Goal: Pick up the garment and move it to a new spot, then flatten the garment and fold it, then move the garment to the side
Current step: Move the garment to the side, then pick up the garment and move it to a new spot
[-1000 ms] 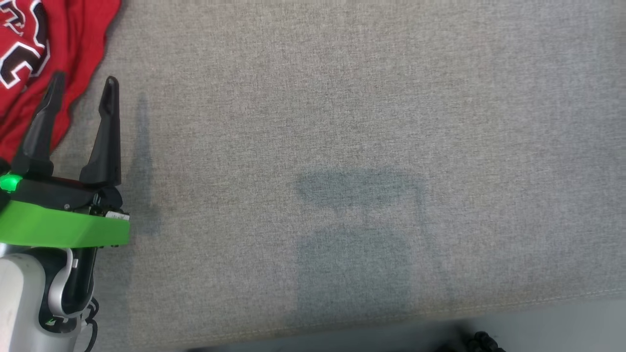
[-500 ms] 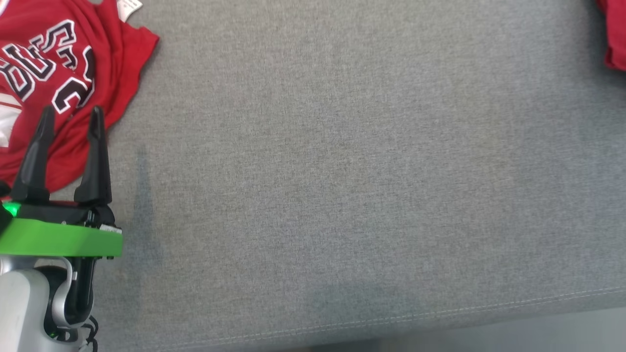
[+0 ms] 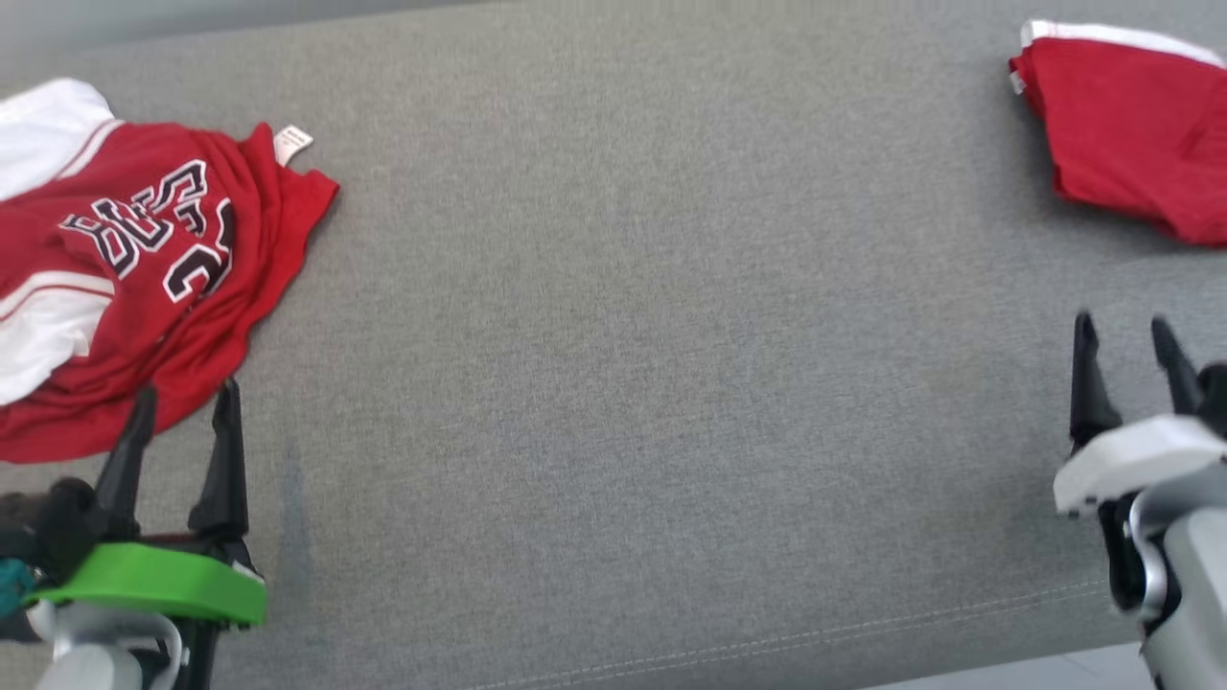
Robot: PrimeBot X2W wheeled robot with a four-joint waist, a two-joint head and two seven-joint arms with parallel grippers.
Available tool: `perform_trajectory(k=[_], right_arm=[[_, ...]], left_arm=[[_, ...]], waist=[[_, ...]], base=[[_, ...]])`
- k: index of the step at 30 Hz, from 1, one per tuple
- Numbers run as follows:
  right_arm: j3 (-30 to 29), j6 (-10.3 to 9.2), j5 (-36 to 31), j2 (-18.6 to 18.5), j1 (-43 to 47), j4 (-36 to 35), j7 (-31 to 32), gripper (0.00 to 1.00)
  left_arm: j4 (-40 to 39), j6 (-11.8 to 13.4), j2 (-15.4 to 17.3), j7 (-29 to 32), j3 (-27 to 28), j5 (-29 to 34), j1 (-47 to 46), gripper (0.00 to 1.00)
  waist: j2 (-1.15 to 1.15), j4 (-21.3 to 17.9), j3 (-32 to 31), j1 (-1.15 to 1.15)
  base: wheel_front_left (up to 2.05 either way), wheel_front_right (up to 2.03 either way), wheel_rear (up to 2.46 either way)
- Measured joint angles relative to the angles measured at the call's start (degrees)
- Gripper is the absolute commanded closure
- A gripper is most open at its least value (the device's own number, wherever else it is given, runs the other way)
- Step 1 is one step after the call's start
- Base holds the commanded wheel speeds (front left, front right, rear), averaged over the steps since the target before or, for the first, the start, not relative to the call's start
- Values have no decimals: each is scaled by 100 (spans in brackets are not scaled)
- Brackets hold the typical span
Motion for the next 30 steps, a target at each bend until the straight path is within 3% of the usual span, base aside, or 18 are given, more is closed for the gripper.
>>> perform_trajectory(k=[5, 13, 19, 24, 30], right_arm=[[-75, 0, -174, 182, 545, 21, 0, 0], [-149, 0, -480, 64, 1004, -310, 0, 0], [431, 38, -675, 135, 1031, -725, 0, 0], [1024, 314, -910, 314, 872, -901, 0, 0], [1007, 302, -923, 322, 808, -922, 35, 0]], left_arm=[[186, -1, -142, -45, -70, -7, 309, 0], [214, -3, -201, -46, -146, -4, 470, 0], [124, 33, -230, -64, -1, -3, 682, 0], [91, 130, -236, -90, 253, -4, 948, 0], [-8, 160, -230, -94, 412, -4, 1118, 0]], waist=[[0, -50, -416, 0], [0, 38, -1032, 0], [0, 413, -1231, 0], [0, 816, -1305, 0], [0, 1309, -1384, 0]], base=[[0, 0, 0], [0, 0, 0], [0, 0, 0], [0, 0, 0], [0, 0, 0]])
